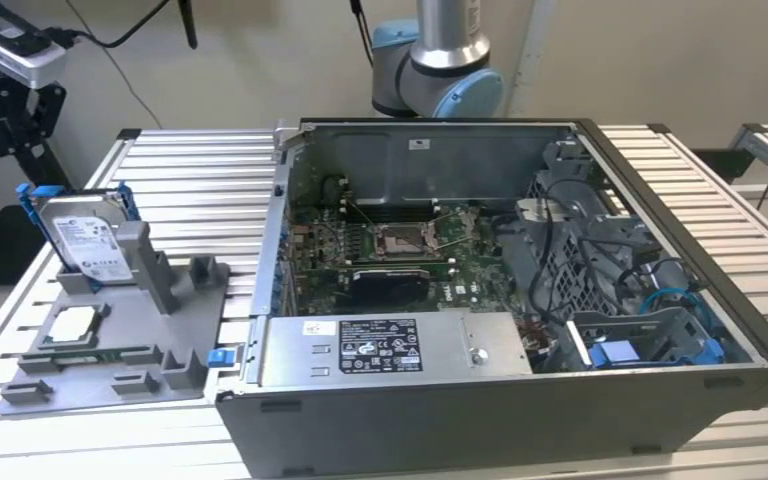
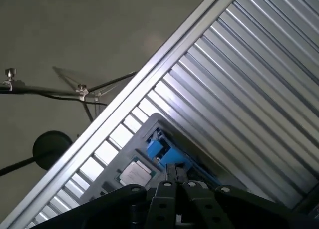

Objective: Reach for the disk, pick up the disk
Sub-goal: 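Pick up the disk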

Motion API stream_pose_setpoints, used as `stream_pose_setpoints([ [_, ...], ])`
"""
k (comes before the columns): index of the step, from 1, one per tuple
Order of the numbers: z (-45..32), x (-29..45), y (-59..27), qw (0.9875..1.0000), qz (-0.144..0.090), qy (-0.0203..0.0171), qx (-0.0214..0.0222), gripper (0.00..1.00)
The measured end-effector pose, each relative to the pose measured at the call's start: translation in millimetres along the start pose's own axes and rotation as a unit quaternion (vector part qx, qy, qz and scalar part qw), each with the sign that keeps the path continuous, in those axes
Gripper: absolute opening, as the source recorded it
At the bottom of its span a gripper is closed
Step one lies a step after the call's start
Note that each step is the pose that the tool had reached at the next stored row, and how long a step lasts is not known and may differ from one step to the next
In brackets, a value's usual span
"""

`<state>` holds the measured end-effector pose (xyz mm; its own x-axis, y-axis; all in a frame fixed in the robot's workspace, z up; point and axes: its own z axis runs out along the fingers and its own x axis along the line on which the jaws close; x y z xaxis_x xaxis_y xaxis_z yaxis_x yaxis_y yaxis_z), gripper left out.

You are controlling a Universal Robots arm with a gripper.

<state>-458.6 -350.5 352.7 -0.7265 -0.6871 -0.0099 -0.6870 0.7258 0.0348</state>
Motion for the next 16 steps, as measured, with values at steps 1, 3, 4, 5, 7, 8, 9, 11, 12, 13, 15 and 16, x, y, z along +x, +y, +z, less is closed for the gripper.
stream_pose_setpoints([
  [1, 0.0, 0.0, 0.0, 1.0, -0.009, 0.0, 0.0003, 0.0],
  [3, -0.1, 0.0, 0.0, 0.9996, -0.027, -0.0001, 0.0008, 0.0],
  [4, -0.1, 0.0, 0.0, 0.9994, -0.036, -0.0002, 0.0011, 0.0],
  [5, -0.1, 0.0, 0.0, 0.999, -0.045, -0.0004, 0.0015, 0.0],
  [7, -0.1, 0.0, 0.0, 0.998, -0.064, -0.0007, 0.0022, 0.0],
  [8, -0.1, 0.0, 0.0, 0.9974, -0.072, -0.0008, 0.0025, 0.0],
  [9, 0.0, 0.0, 0.0, 0.9967, -0.082, -0.001, 0.0029, 0.0],
  [11, 0.0, 0.0, 0.0, 0.995, -0.1, -0.0012, 0.0035, 0.0],
  [12, -0.1, 0.0, 0.1, 0.994, -0.109, -0.0012, 0.0037, 0.0],
  [13, -0.1, 0.0, 0.0, 0.993, -0.118, -0.0013, 0.004, 0.0],
  [15, -0.1, 0.1, 0.0, 0.9907, -0.136, -0.0016, 0.0048, 0.0],
  [16, -0.1, 0.1, 0.1, 0.9895, -0.145, -0.0019, 0.0053, 0.0],
])
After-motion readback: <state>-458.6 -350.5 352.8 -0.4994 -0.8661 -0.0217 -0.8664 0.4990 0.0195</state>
